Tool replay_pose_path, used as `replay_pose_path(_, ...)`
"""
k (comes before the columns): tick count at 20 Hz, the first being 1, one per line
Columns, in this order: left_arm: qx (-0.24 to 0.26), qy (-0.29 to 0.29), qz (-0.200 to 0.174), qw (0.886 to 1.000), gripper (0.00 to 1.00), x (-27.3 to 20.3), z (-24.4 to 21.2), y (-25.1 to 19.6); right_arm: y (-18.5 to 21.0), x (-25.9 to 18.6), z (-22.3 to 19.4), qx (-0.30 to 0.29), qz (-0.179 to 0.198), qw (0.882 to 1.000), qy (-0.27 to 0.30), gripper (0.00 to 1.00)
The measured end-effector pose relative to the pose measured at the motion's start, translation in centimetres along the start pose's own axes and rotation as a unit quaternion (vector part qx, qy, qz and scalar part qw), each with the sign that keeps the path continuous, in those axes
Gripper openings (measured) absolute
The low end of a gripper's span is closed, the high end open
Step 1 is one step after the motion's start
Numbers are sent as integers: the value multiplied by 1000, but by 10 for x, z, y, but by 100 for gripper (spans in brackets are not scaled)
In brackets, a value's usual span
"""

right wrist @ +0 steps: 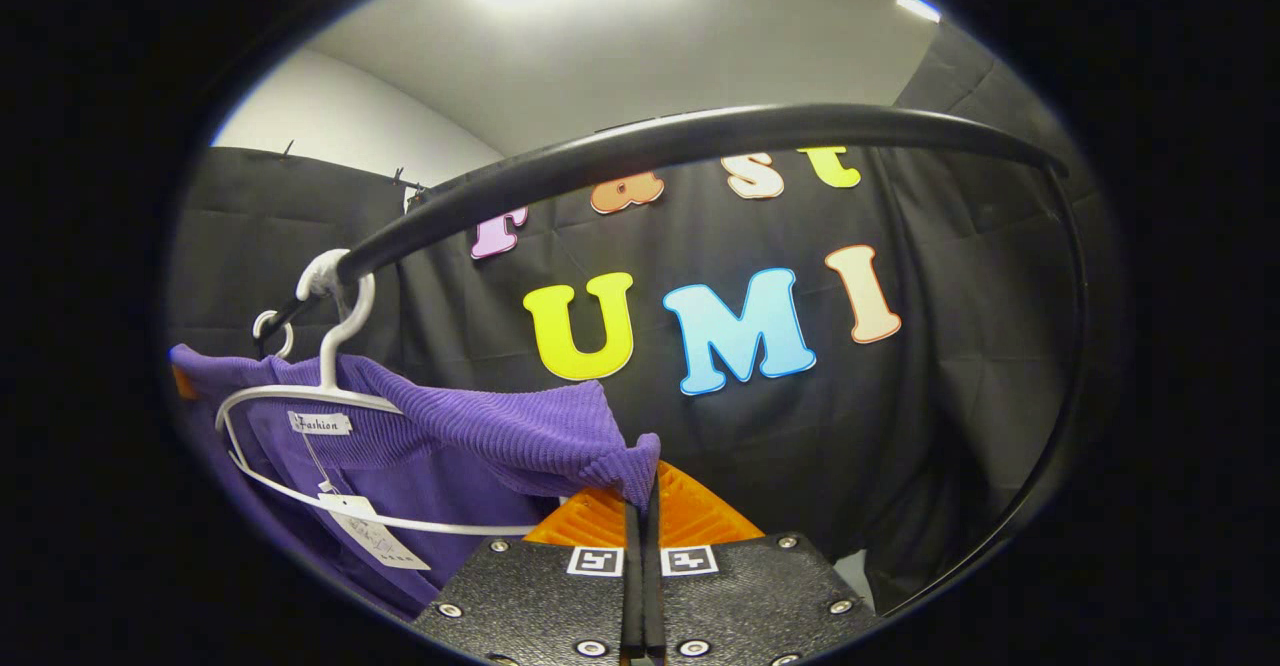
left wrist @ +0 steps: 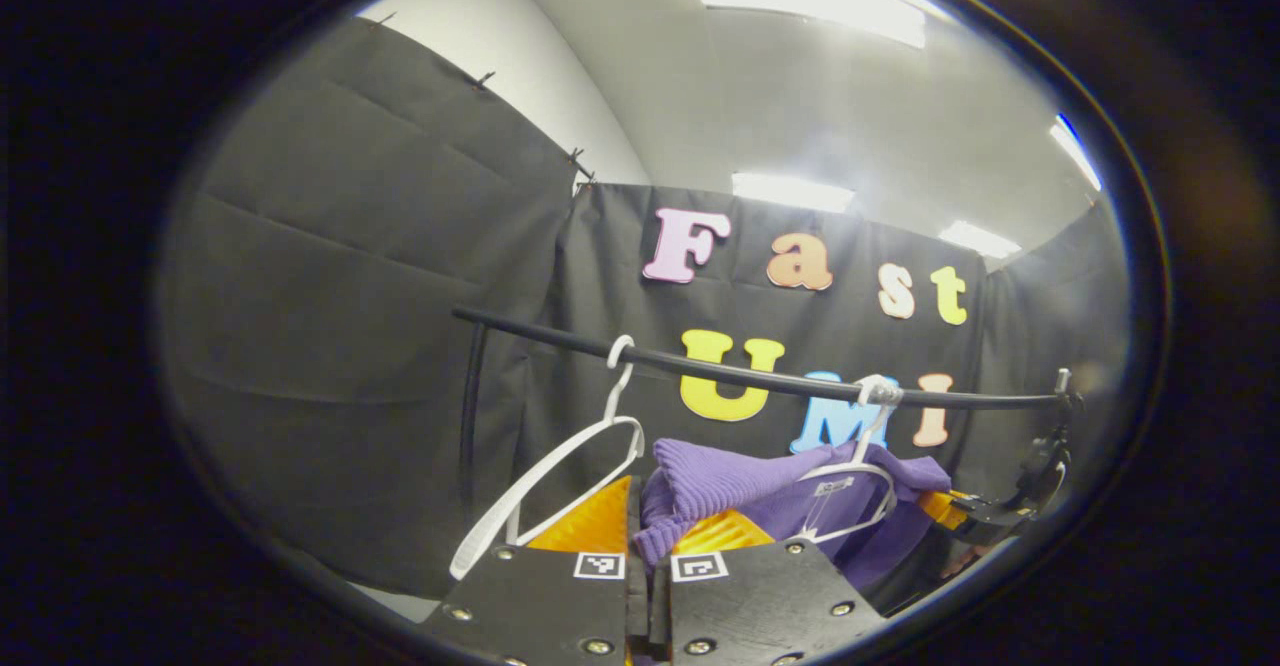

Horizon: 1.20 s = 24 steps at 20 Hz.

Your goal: Grasp the clothes on the hanger with both hands and then place them into the laundry hamper below.

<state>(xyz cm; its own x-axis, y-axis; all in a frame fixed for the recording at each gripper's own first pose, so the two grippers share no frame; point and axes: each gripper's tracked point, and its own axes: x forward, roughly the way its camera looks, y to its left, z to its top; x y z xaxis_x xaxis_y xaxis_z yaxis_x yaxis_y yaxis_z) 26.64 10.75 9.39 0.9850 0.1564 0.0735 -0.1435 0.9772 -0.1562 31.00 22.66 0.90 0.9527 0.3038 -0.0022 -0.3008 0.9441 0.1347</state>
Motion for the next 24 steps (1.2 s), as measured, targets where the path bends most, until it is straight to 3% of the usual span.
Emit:
replay_pose_path(9, -31, 25, -6, 999, 2, 28, -33, 49, 27, -14, 15, 12, -7, 1000, 6, 0)
replay_pose_path(14, -36, 42, -26, 998, 2, 27, -72, 61, 33, -23, 21, -17, -32, 999, -7, 0)
replay_pose_path(24, -52, 65, -88, 993, 2, 22, -122, 44, 32, -38, 26, -66, -77, 995, -15, 0)
